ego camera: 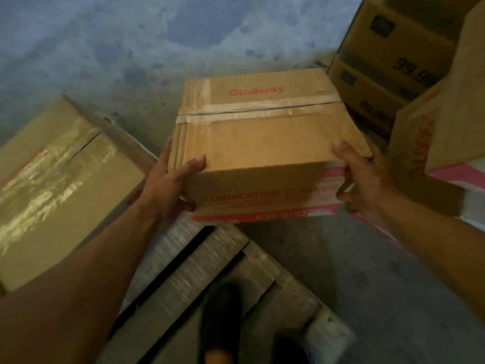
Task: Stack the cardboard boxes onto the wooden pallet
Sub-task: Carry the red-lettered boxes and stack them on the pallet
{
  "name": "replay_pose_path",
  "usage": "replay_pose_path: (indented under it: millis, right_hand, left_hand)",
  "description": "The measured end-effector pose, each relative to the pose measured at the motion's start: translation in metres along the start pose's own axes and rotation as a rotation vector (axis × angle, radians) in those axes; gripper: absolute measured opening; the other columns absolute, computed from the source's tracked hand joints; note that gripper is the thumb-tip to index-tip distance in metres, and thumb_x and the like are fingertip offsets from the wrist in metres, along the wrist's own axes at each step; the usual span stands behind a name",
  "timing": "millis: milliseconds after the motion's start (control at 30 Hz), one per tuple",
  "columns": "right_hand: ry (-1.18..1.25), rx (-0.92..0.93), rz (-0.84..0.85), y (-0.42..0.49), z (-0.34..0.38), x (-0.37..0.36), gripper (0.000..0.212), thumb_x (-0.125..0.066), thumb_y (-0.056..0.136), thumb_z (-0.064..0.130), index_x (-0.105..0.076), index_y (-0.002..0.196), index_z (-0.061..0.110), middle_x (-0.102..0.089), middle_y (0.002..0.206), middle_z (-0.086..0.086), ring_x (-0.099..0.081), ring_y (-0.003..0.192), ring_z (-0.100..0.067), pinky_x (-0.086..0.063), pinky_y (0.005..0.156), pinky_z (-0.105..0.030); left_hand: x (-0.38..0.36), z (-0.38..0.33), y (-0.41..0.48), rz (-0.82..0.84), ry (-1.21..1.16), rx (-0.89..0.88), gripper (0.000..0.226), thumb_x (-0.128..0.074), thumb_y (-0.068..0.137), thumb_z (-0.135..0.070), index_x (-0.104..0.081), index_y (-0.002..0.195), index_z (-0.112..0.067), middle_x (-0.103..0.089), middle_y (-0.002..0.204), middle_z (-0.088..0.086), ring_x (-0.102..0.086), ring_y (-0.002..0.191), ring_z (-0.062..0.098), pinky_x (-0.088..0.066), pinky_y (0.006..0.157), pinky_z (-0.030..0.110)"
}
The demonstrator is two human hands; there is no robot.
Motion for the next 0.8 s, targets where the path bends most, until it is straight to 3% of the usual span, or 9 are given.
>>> replay_pose_path:
  millis: [100, 200, 300, 400, 500, 600, 733, 800]
  right_hand:
    - [0.035, 0.040, 0.028, -0.032, -0.007, 0.009, 0.076, -0.081, 0.064, 0.064, -0.047, 0.131, 0.063, -0.067, 0.107, 0.025, -0.065, 0.102, -0.013, -0.055, 0.075, -0.047]
    - [0.052, 0.084, 0.039, -0.060, -0.021, 0.015, 0.082, -0.083, 0.063, 0.061, -0.049, 0.137, 0.054, -0.068, 0.102, 0.029, -0.066, 0.098, -0.005, -0.056, 0.072, -0.043]
    - [0.082, 0.121, 0.073, -0.088, -0.031, 0.013, 0.064, -0.083, 0.071, 0.053, -0.056, 0.128, 0.054, -0.069, 0.098, 0.031, -0.070, 0.089, -0.001, -0.059, 0.071, -0.043]
    - [0.065, 0.190, 0.128, -0.120, -0.041, 0.011, 0.032, -0.080, 0.081, 0.043, -0.064, 0.099, 0.064, -0.073, 0.095, 0.027, -0.072, 0.089, -0.004, -0.061, 0.078, -0.050]
    - [0.030, 0.283, 0.142, -0.158, -0.052, 0.019, 0.030, -0.080, 0.082, 0.041, -0.066, 0.094, 0.066, -0.074, 0.100, 0.023, -0.072, 0.096, -0.010, -0.060, 0.083, -0.054]
    - [0.056, 0.330, 0.138, -0.199, -0.069, 0.043, 0.029, -0.081, 0.077, 0.046, -0.067, 0.097, 0.062, -0.074, 0.095, 0.024, -0.073, 0.087, -0.007, -0.061, 0.077, -0.056]
    - [0.050, 0.371, 0.192, -0.259, -0.094, 0.066, 0.056, -0.088, 0.063, 0.055, -0.066, 0.115, 0.055, -0.074, 0.107, 0.017, -0.074, 0.091, -0.015, -0.060, 0.066, -0.059]
    - [0.035, 0.369, 0.235, -0.288, -0.107, 0.068, 0.065, -0.089, 0.059, 0.058, -0.065, 0.120, 0.051, -0.074, 0.112, 0.013, -0.074, 0.096, -0.020, -0.059, 0.069, -0.061]
  left_hand:
    - [0.004, 0.011, -0.041, -0.014, -0.047, -0.020, 0.079, -0.085, 0.071, -0.037, -0.045, 0.134, -0.062, -0.055, 0.137, 0.002, -0.066, 0.107, 0.038, -0.054, 0.067, 0.066]
    - [0.010, 0.022, -0.080, -0.064, -0.067, -0.075, 0.065, -0.083, 0.076, -0.033, -0.051, 0.121, -0.068, -0.058, 0.130, -0.003, -0.072, 0.098, 0.031, -0.054, 0.072, 0.069]
    - [0.022, 0.038, -0.119, -0.097, -0.081, -0.140, 0.061, -0.079, 0.082, -0.028, -0.051, 0.119, -0.068, -0.059, 0.127, -0.006, -0.073, 0.093, 0.024, -0.058, 0.069, 0.061]
    - [0.036, 0.062, -0.159, -0.117, -0.117, -0.165, 0.067, -0.079, 0.082, -0.027, -0.049, 0.125, -0.068, -0.060, 0.125, -0.009, -0.073, 0.094, 0.023, -0.056, 0.074, 0.066]
    - [0.049, 0.088, -0.204, -0.167, -0.185, -0.198, 0.083, -0.082, 0.078, -0.026, -0.039, 0.138, -0.064, -0.056, 0.131, -0.012, -0.071, 0.098, 0.020, -0.058, 0.077, 0.059]
    - [0.045, 0.106, -0.252, -0.179, -0.182, -0.261, 0.089, -0.083, 0.076, -0.026, -0.034, 0.143, -0.059, -0.053, 0.129, -0.016, -0.064, 0.104, 0.023, -0.056, 0.083, 0.059]
    - [0.048, 0.139, -0.325, -0.204, -0.237, -0.281, 0.094, -0.083, 0.069, -0.028, -0.036, 0.146, -0.055, -0.050, 0.140, -0.006, -0.059, 0.114, 0.026, -0.057, 0.081, 0.048]
    - [0.060, 0.162, -0.363, -0.248, -0.265, -0.274, 0.091, -0.084, 0.074, -0.026, -0.036, 0.146, -0.055, -0.049, 0.140, -0.005, -0.059, 0.115, 0.027, -0.058, 0.086, 0.051]
Point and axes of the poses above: each hand's wrist, its own y-axis towards the middle knuckle, its own x-axis out of the back of the hand, z = x × y, the point moved 6 cm from there along y, towards the middle knuckle
